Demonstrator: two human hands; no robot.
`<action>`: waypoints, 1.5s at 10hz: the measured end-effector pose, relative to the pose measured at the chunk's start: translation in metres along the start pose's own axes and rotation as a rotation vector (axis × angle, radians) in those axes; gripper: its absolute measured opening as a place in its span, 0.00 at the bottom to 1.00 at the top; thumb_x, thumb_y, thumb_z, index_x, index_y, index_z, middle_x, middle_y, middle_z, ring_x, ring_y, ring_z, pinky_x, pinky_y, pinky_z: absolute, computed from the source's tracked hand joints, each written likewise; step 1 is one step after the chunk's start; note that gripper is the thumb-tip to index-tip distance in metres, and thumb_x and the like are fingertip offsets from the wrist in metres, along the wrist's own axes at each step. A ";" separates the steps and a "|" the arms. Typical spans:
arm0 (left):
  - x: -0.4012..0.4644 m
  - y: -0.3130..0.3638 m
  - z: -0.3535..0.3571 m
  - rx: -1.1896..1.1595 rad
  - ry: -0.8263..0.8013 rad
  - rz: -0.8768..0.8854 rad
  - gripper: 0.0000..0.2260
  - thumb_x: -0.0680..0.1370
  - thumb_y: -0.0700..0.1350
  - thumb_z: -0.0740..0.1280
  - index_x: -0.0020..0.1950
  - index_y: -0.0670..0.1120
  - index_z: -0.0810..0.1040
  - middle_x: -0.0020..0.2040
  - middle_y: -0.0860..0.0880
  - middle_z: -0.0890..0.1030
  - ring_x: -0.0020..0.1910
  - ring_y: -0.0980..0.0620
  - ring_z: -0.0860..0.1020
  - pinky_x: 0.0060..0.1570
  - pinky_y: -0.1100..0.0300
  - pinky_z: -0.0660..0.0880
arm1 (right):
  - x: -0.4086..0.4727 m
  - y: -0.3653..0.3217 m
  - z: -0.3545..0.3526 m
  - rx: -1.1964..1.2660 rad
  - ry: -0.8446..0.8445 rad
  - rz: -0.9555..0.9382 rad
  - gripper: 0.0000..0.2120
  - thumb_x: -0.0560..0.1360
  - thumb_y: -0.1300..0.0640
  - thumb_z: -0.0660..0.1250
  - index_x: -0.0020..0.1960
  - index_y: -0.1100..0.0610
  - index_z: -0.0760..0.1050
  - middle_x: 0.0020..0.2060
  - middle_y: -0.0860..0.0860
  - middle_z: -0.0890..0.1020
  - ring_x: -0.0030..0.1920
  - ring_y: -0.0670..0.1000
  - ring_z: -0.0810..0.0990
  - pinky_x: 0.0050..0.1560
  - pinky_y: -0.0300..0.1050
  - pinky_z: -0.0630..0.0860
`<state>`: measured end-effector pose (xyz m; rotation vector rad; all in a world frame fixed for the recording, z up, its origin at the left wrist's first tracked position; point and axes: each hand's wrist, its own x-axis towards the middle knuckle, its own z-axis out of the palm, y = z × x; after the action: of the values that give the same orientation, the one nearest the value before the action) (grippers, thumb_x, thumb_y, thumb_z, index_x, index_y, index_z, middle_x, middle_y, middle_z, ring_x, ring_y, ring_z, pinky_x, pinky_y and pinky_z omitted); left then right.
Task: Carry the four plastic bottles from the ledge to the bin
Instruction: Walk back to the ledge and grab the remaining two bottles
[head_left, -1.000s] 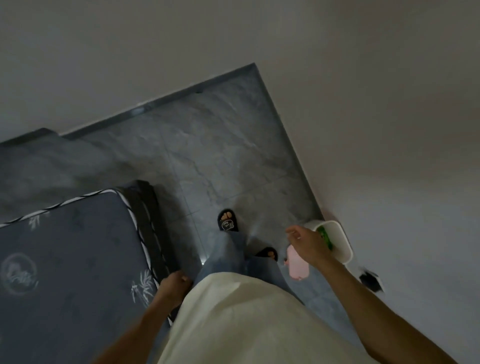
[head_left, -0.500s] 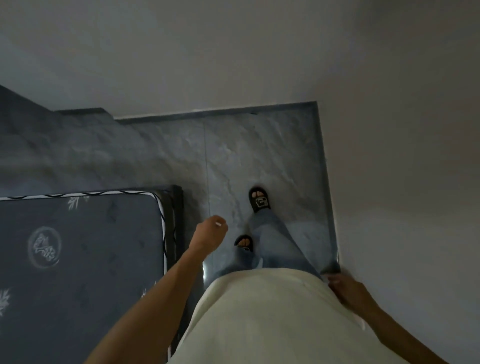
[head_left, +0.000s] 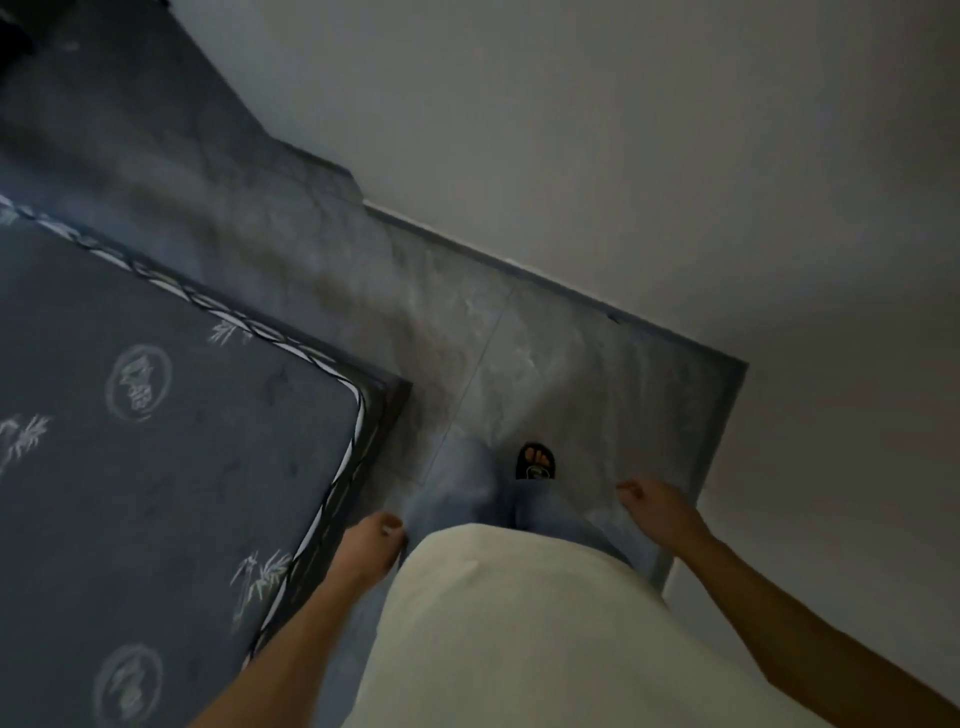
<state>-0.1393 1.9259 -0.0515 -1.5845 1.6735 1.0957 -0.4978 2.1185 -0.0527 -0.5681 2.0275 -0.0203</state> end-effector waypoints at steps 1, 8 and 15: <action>-0.002 -0.021 -0.001 -0.111 -0.019 -0.112 0.11 0.79 0.47 0.66 0.58 0.46 0.83 0.57 0.44 0.85 0.59 0.44 0.81 0.56 0.56 0.74 | 0.040 -0.072 -0.040 -0.075 -0.003 -0.164 0.14 0.80 0.50 0.59 0.62 0.50 0.77 0.56 0.52 0.83 0.52 0.54 0.81 0.54 0.48 0.78; 0.157 0.058 -0.280 -0.583 0.208 -0.094 0.11 0.78 0.50 0.65 0.57 0.51 0.83 0.54 0.49 0.85 0.55 0.47 0.81 0.55 0.55 0.76 | 0.164 -0.306 -0.136 -0.384 -0.174 -0.130 0.13 0.80 0.51 0.61 0.61 0.53 0.77 0.55 0.54 0.82 0.53 0.54 0.80 0.54 0.45 0.73; 0.214 0.009 -0.369 -0.899 0.107 -0.511 0.10 0.81 0.48 0.66 0.56 0.46 0.84 0.57 0.45 0.85 0.56 0.46 0.81 0.53 0.57 0.74 | 0.330 -0.808 -0.173 -0.556 -0.208 -0.613 0.10 0.77 0.56 0.65 0.56 0.54 0.81 0.53 0.52 0.85 0.55 0.53 0.82 0.55 0.43 0.75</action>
<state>-0.1294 1.4991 -0.0507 -2.4588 0.7182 1.5837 -0.4635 1.2298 -0.0376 -1.4627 1.5790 0.2316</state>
